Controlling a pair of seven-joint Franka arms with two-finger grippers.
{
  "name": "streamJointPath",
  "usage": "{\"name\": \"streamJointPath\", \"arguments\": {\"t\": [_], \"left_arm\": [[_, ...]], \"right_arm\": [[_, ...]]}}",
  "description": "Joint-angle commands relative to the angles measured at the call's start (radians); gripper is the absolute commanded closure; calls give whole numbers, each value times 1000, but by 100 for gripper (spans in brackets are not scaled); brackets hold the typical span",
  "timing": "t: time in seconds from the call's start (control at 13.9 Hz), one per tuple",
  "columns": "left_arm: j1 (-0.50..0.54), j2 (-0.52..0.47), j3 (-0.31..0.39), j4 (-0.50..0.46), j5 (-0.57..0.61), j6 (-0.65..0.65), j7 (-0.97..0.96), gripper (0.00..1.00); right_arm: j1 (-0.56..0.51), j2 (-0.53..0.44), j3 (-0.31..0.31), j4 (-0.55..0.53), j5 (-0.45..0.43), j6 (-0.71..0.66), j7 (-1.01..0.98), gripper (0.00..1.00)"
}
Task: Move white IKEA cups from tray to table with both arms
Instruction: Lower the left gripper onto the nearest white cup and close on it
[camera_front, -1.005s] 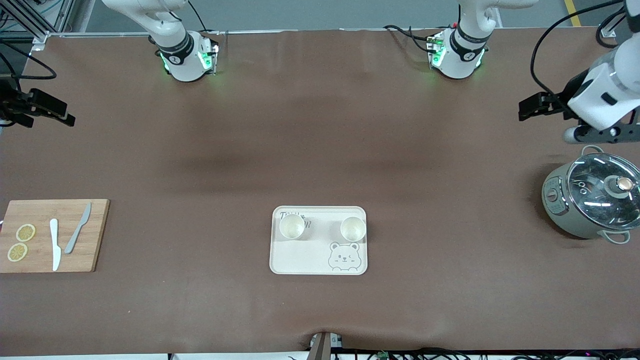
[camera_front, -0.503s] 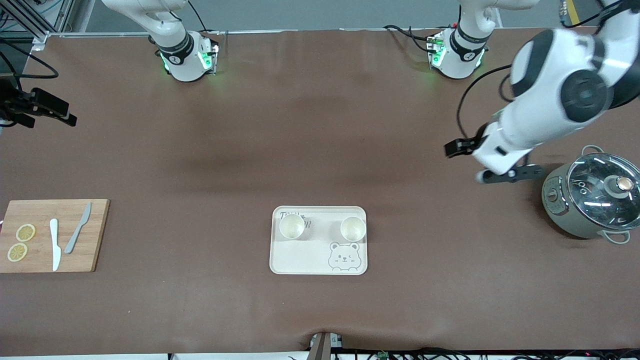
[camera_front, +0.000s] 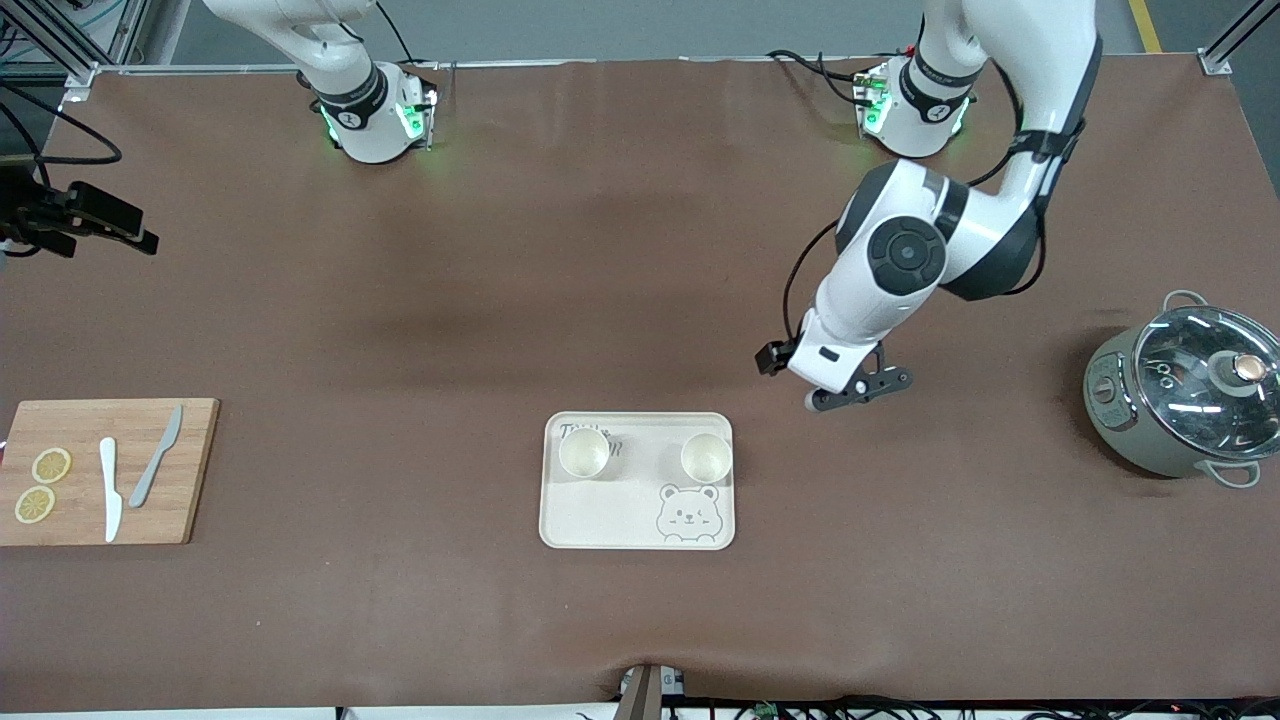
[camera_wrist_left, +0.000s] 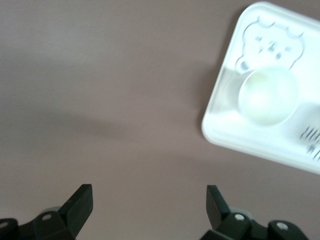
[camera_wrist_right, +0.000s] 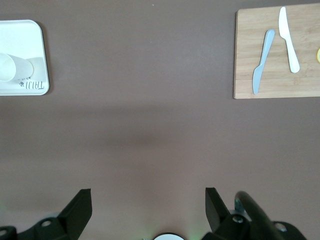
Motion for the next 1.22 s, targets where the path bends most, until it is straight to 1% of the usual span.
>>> {"name": "streamJointPath", "arguments": {"t": [0.0,0.07,0.14,0.36,0.43,0.57,0.72,0.79,0.86,1.01,1.15], "left_arm": [[-20,96,1,79,20,96,-82,0],[-20,138,3,118,23,113,-93,0],[-22,181,3,161,24,121,-94,0],[-32,274,3,260,24,138,-94,0],[-34,296,3,277,20,161,-96,3],[-32,323,3,278,16,231,-97,9],[-34,354,3,278,16,271,-97,20],[-34,365,3,278,22,291,-94,27],[-43,371,3,278,27,298,-81,42],[-54,379,3,278,25,302,-79,61],[-55,388,3,278,24,316,-82,74]], "right_arm": [[25,4,-37,8,6,-3,-8,0],[32,14,-62,16,12,-3,-10,0],[52,14,-68,25,7,-4,-8,0],[71,27,-65,80,-4,-41,-7,0],[71,56,-64,88,1,-65,-8,0],[71,86,-59,131,-2,-98,-7,0],[62,104,-54,122,3,-96,-8,0],[57,133,-54,122,3,-98,-10,0],[51,149,-56,120,3,-99,-10,0],[48,167,-56,112,1,-110,-7,0],[46,192,-56,94,-8,-110,-1,0]]}}
